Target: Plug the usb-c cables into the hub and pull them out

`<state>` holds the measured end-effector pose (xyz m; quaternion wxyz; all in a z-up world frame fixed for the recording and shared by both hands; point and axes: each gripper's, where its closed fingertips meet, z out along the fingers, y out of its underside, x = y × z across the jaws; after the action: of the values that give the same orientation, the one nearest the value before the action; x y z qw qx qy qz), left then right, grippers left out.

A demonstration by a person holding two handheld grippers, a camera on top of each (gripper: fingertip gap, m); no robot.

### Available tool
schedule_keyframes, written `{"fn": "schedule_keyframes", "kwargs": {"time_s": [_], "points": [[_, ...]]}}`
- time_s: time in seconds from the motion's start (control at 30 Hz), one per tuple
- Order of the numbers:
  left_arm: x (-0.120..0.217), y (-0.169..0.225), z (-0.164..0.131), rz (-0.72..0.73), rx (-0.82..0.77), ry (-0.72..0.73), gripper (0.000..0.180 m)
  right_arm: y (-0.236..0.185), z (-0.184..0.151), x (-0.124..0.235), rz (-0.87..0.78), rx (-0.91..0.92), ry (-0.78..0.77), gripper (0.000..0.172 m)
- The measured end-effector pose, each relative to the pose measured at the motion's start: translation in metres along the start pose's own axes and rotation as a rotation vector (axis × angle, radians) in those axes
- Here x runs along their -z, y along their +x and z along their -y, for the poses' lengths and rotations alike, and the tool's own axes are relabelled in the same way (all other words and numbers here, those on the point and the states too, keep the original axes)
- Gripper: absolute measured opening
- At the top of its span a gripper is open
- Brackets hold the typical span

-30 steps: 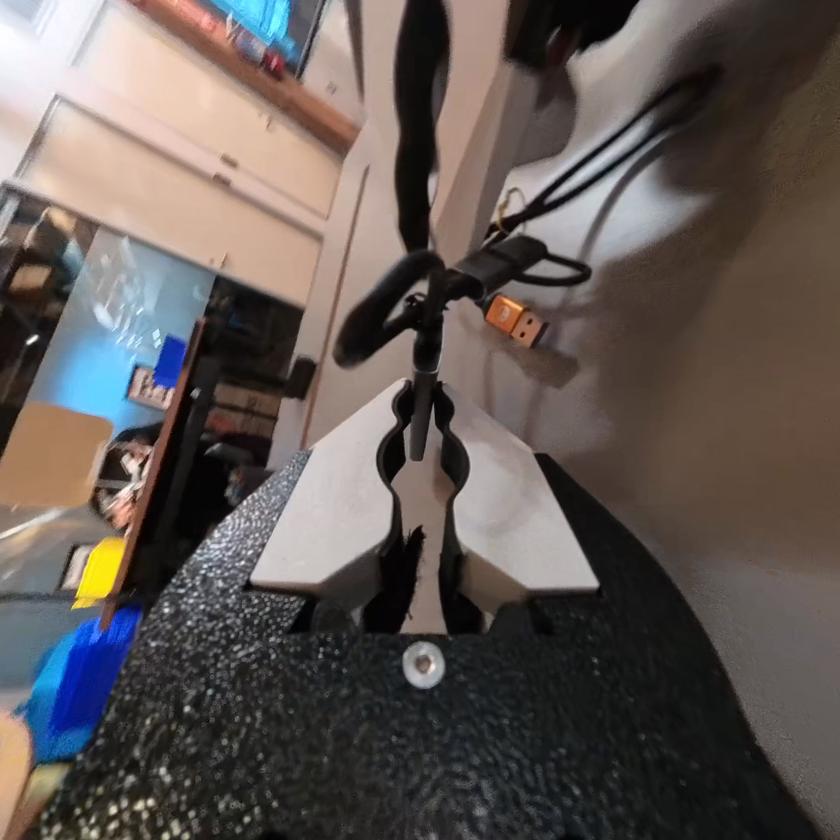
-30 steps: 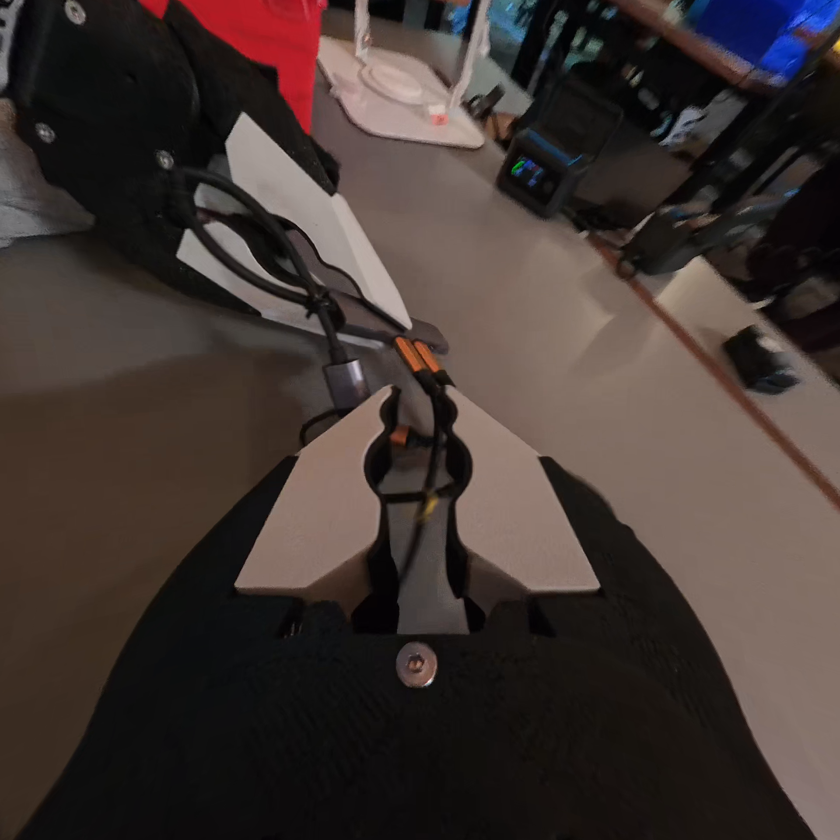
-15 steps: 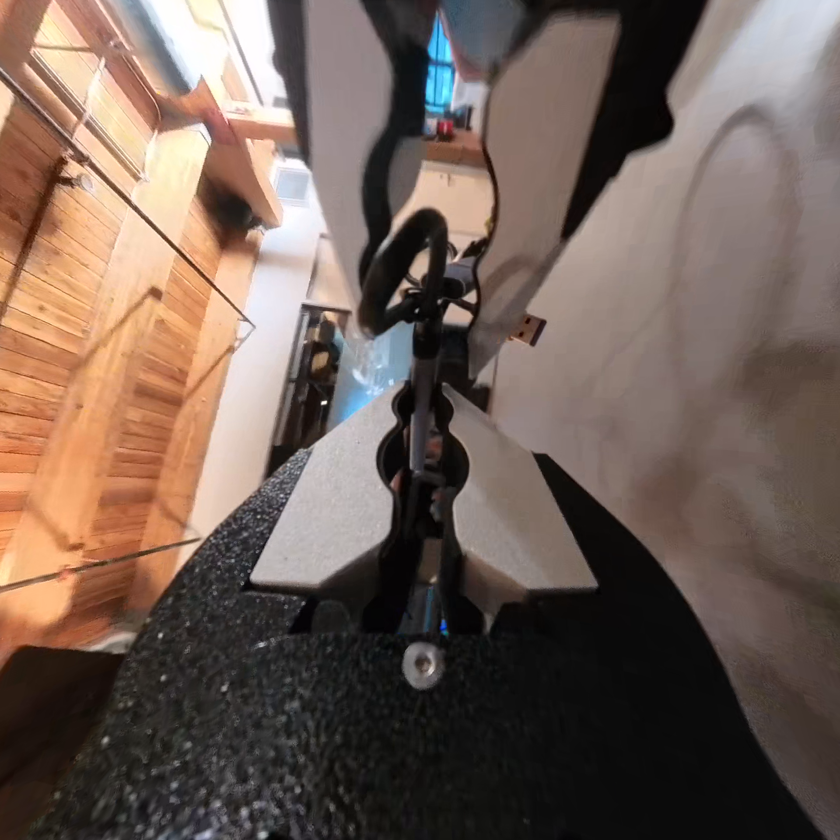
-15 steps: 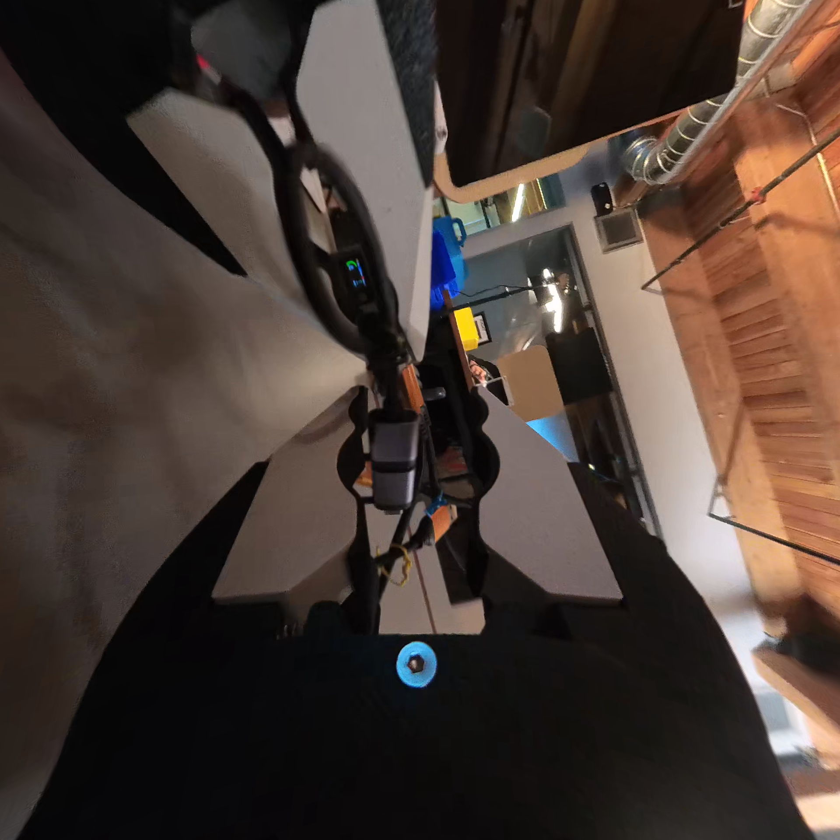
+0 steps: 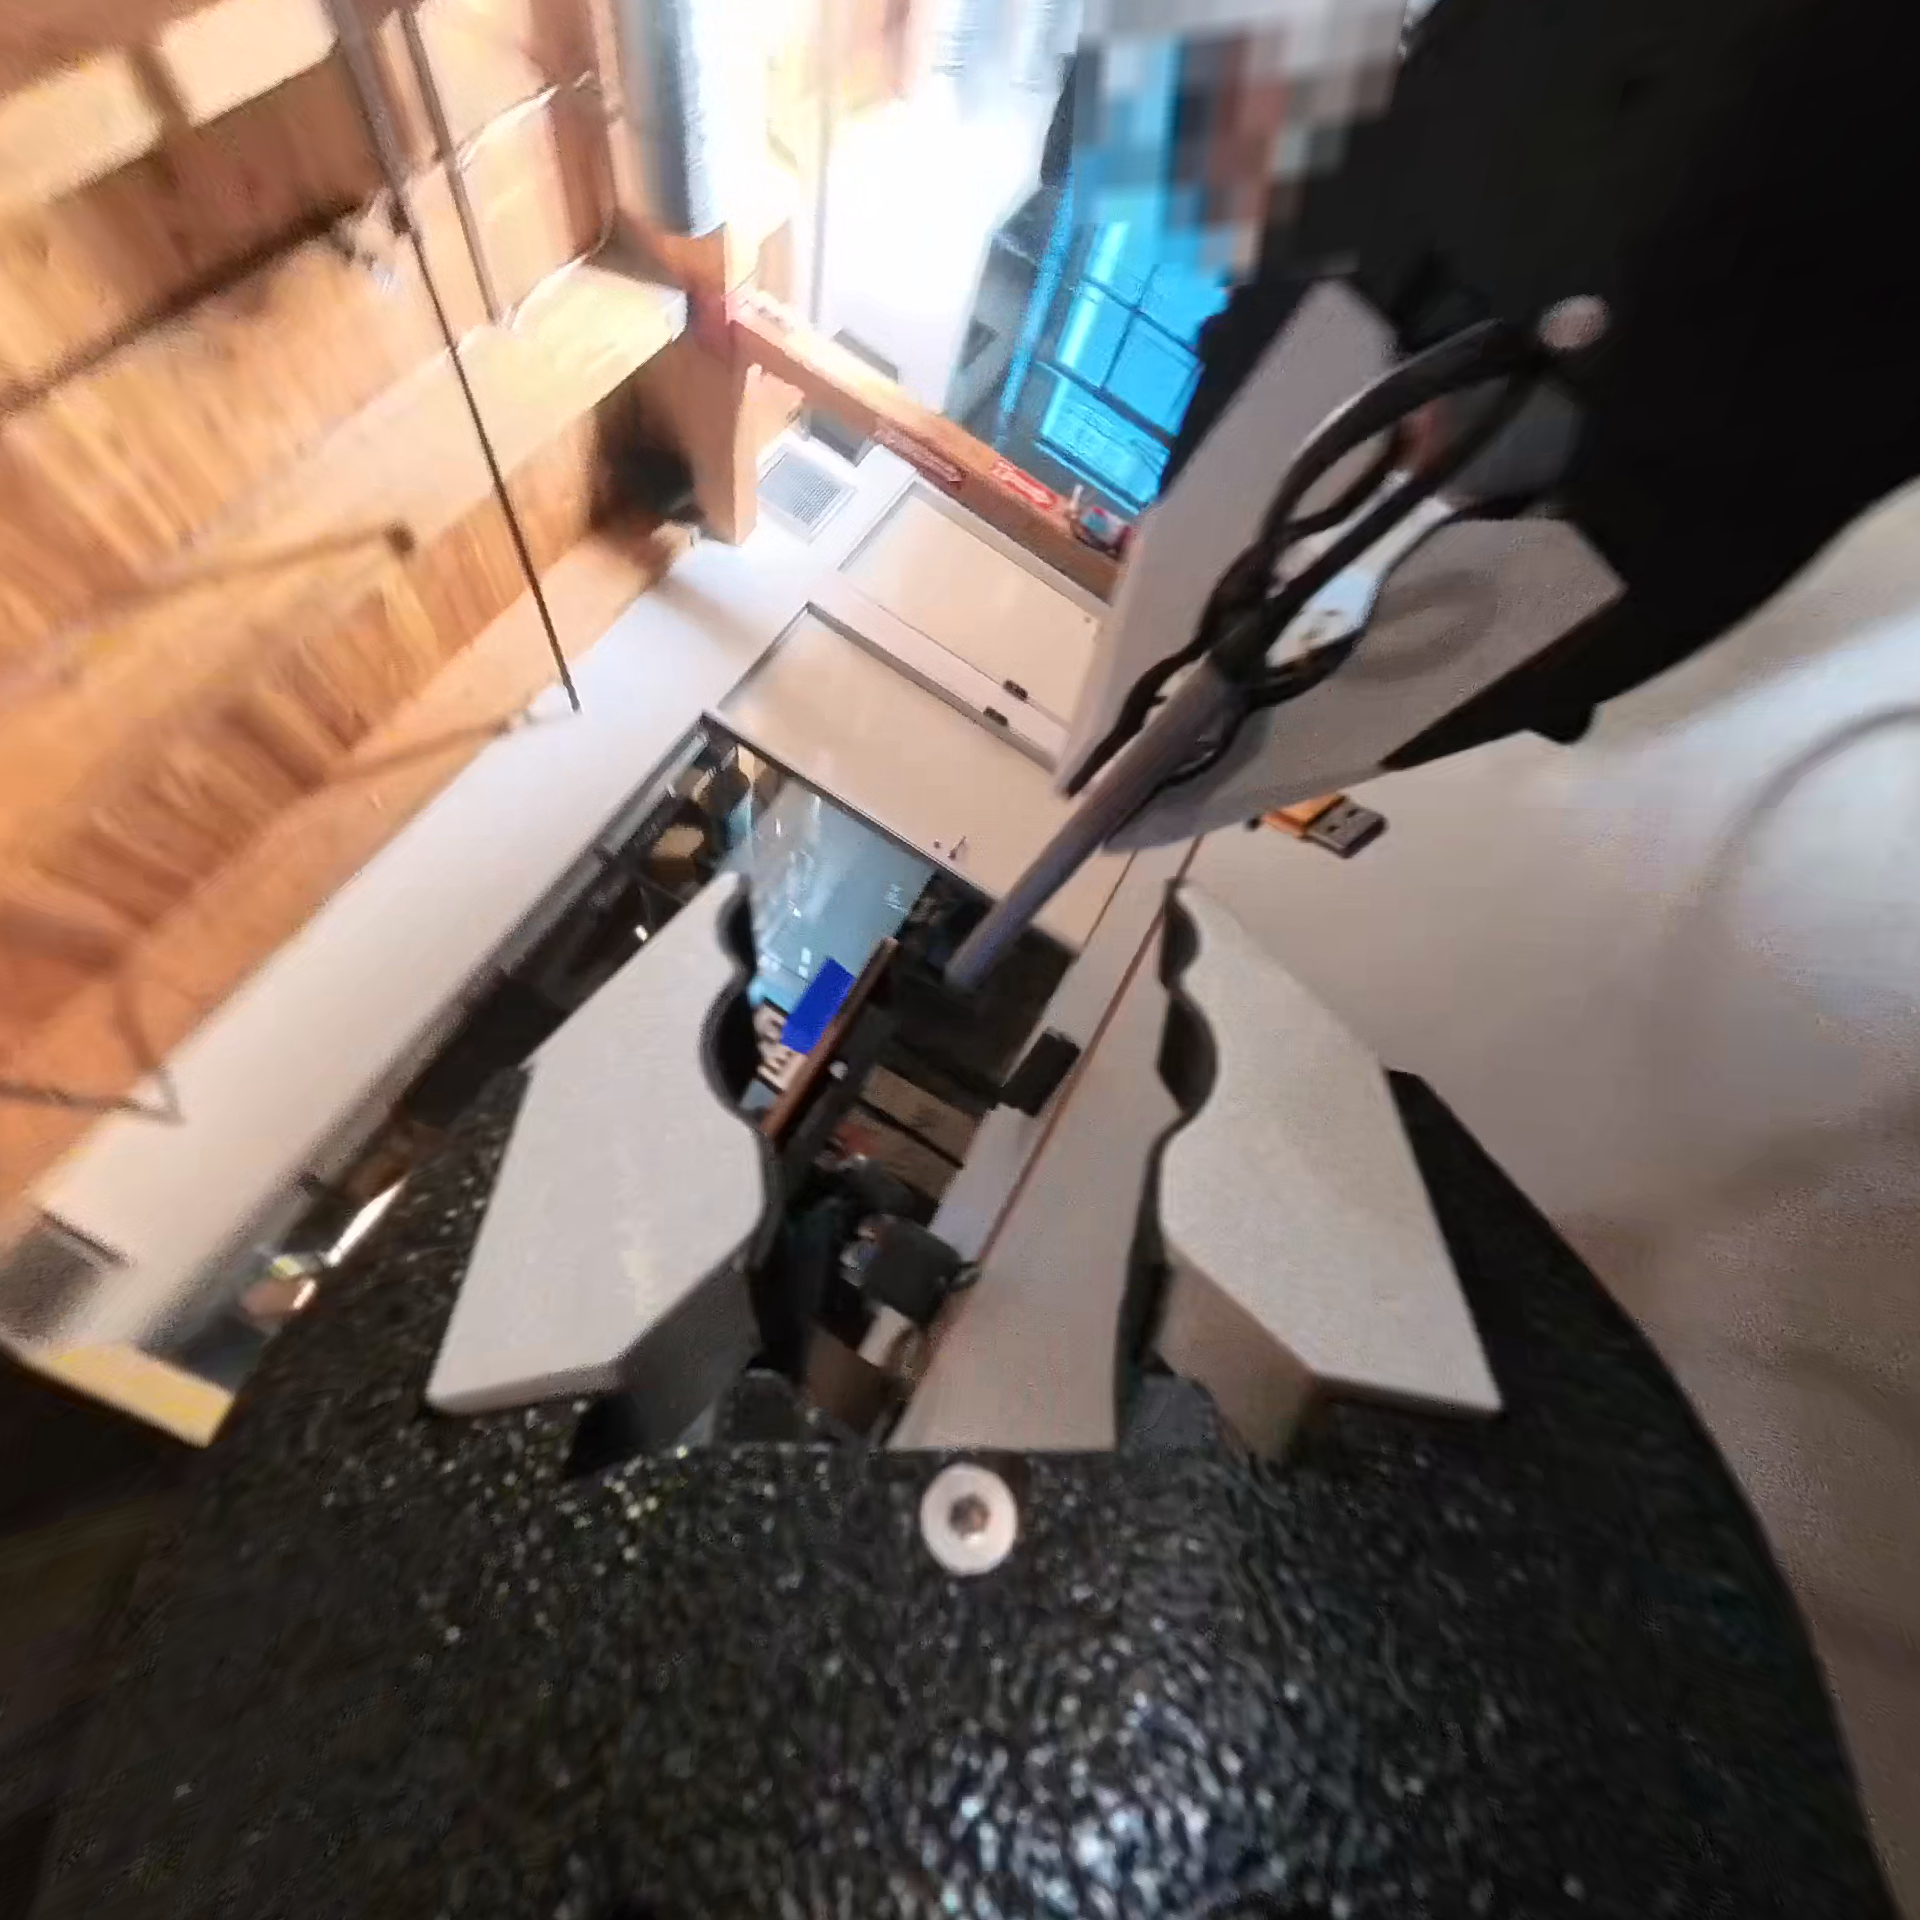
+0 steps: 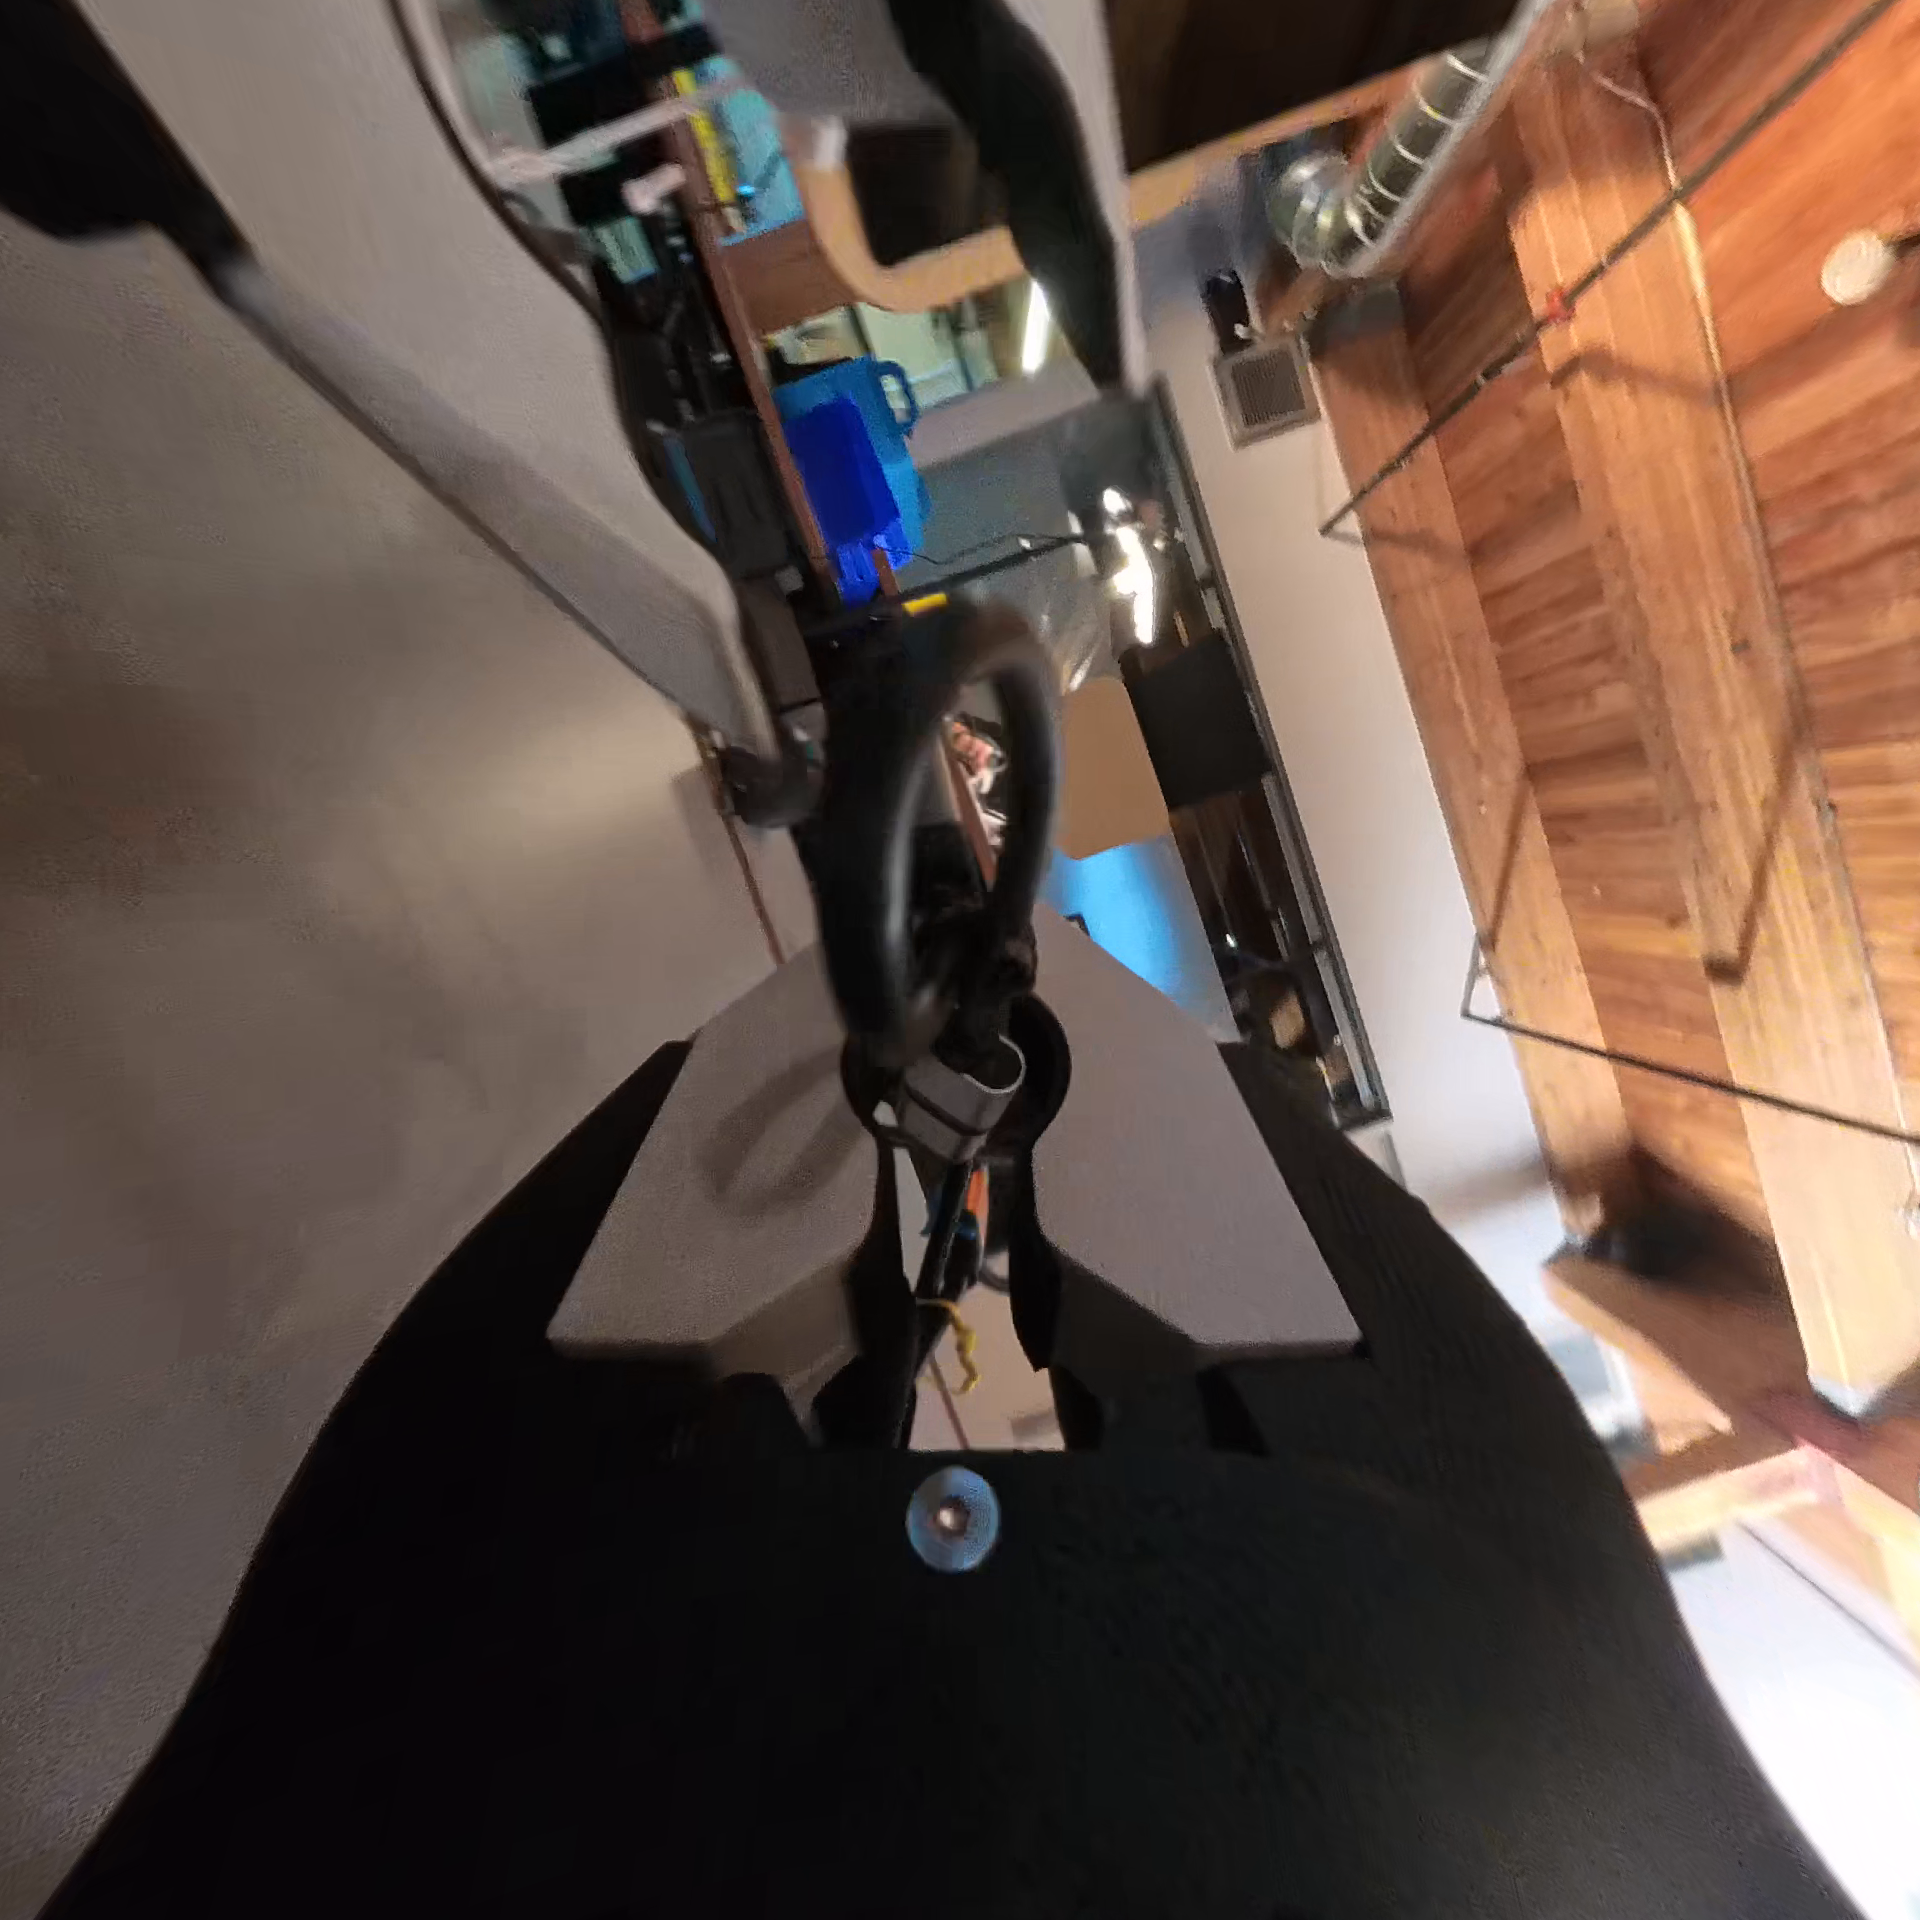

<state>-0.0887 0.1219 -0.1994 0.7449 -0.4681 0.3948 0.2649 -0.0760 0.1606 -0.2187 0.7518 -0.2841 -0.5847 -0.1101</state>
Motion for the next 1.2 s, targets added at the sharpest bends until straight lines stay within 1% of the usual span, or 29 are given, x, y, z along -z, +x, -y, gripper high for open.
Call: {"fn": "schedule_keyframes", "kwargs": {"time_s": [0.03,0.07,0.17,0.23,0.27,0.33,0.4,0.47,0.53,0.63,0.73,0.83,0.87,0.9,0.97,1.1,1.13,1.17,1.2], "points": [[0.001,-0.008,-0.005,0.02,0.077,-0.005,0.086,0.009,-0.003,0.002,-0.032,-0.03,-0.006,0.01],[0.002,-0.013,-0.011,0.032,0.131,-0.016,0.09,0.019,-0.004,0.004,-0.067,-0.058,-0.011,0.01],[0.004,-0.018,-0.028,0.039,0.202,-0.057,0.089,0.056,-0.006,0.016,-0.194,-0.065,-0.053,0.007],[0.004,-0.015,-0.03,0.015,0.22,-0.062,0.087,0.088,-0.009,0.03,-0.254,-0.059,-0.113,0.007],[0.003,-0.012,-0.031,0.004,0.215,-0.067,0.086,0.104,-0.012,0.039,-0.263,-0.089,-0.141,0.006],[0.001,-0.007,-0.031,-0.014,0.195,-0.069,0.083,0.136,-0.025,0.057,-0.25,-0.188,-0.182,0.007],[-0.001,-0.002,-0.03,-0.035,0.188,-0.068,0.082,0.167,-0.046,0.076,-0.208,-0.294,-0.215,0.007],[-0.002,0.002,-0.03,-0.044,0.172,-0.069,0.079,0.189,-0.076,0.089,-0.103,-0.398,-0.255,0.007],[-0.003,0.004,-0.029,-0.054,0.172,-0.068,0.078,0.2,-0.112,0.096,0.048,-0.471,-0.31,0.007],[-0.003,0.006,-0.029,-0.068,0.196,-0.064,0.077,0.199,-0.169,0.097,0.299,-0.493,-0.421,0.006],[-0.003,0.006,-0.031,-0.071,0.213,-0.068,0.076,0.184,-0.216,0.097,0.536,-0.426,-0.557,0.007],[-0.004,0.007,-0.032,-0.082,0.227,-0.073,0.075,0.145,-0.233,0.11,0.872,-0.456,-0.666,0.007],[-0.004,0.008,-0.033,-0.088,0.226,-0.075,0.074,0.131,-0.237,0.115,0.967,-0.467,-0.713,0.007],[-0.004,0.01,-0.033,-0.093,0.225,-0.076,0.074,0.121,-0.243,0.118,1.023,-0.454,-0.755,0.007],[-0.004,0.012,-0.033,-0.107,0.221,-0.076,0.071,0.105,-0.252,0.116,1.087,-0.422,-0.809,0.007],[-0.004,0.017,-0.033,-0.128,0.217,-0.077,0.069,0.083,-0.256,0.106,1.15,-0.447,-0.862,0.008],[-0.004,0.017,-0.034,-0.132,0.221,-0.079,0.07,0.081,-0.256,0.105,1.154,-0.469,-0.883,0.012],[-0.004,0.017,-0.034,-0.132,0.224,-0.08,0.07,0.082,-0.257,0.103,1.145,-0.491,-0.905,0.019],[-0.004,0.016,-0.035,-0.131,0.231,-0.08,0.071,0.086,-0.258,0.099,1.112,-0.496,-0.907,0.023]]}}
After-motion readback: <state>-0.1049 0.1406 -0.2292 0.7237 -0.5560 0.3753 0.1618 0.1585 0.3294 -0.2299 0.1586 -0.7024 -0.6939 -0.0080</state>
